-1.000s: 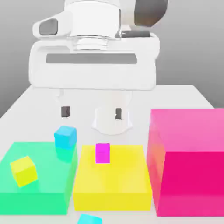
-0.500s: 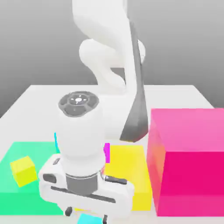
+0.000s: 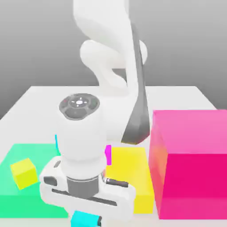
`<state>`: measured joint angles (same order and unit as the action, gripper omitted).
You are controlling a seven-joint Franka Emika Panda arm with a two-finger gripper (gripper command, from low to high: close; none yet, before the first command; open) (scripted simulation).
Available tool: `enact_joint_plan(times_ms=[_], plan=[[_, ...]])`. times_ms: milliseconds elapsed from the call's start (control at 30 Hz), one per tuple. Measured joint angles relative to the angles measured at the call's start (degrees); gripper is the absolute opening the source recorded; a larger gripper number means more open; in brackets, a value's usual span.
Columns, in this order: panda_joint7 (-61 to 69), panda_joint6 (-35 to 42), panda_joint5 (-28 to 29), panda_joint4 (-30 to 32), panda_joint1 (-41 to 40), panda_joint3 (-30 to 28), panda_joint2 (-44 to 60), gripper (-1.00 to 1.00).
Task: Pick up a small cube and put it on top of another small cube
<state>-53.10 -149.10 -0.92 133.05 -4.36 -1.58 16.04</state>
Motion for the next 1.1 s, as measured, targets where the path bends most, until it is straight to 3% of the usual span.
enact_joint_plan(times_ms=[733, 967, 1000, 1100], plan=[[1.98, 12.84, 1.33, 32.82, 0.0, 0.56, -45.66, -1.0], [2.2, -0.23, 1.36, 37.56, -0.16, 0.74, -37.32, -1.0], [2.19, -1.58, 1.37, 37.82, -0.19, 0.77, -36.24, 1.0], [2.19, -1.58, 1.37, 37.82, -0.19, 0.77, -36.24, 1.0]])
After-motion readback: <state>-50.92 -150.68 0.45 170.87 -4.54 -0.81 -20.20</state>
